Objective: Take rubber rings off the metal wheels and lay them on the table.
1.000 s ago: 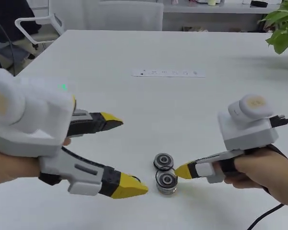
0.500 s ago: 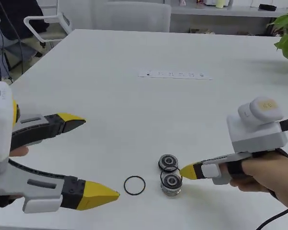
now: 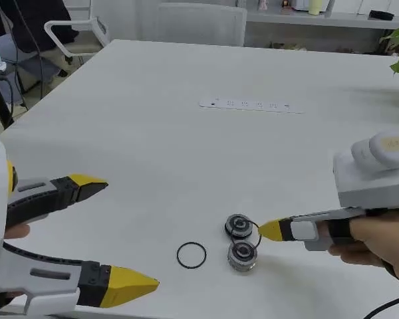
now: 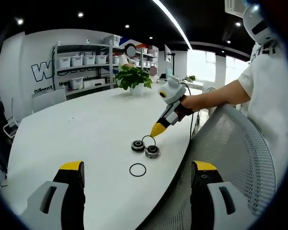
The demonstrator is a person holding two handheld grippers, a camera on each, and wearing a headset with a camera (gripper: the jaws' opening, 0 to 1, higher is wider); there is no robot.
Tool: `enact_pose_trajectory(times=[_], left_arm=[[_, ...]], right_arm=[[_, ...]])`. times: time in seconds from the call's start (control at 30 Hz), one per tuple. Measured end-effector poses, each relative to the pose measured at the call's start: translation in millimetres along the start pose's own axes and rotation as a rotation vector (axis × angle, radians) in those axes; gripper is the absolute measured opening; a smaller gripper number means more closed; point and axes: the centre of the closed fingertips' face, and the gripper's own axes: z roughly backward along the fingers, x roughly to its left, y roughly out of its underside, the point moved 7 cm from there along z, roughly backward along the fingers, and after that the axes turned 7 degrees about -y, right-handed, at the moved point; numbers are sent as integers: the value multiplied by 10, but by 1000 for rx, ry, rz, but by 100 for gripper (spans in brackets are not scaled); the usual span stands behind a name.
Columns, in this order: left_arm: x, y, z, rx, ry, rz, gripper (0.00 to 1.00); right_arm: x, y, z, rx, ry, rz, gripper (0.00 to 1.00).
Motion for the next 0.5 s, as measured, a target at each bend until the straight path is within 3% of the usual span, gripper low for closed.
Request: enact_pose_trajectory(times=[0.5], left_arm=[[-24,130,-26,18,17,52,94]], right_arm=[[30,-54,20,-32,0,8,0]])
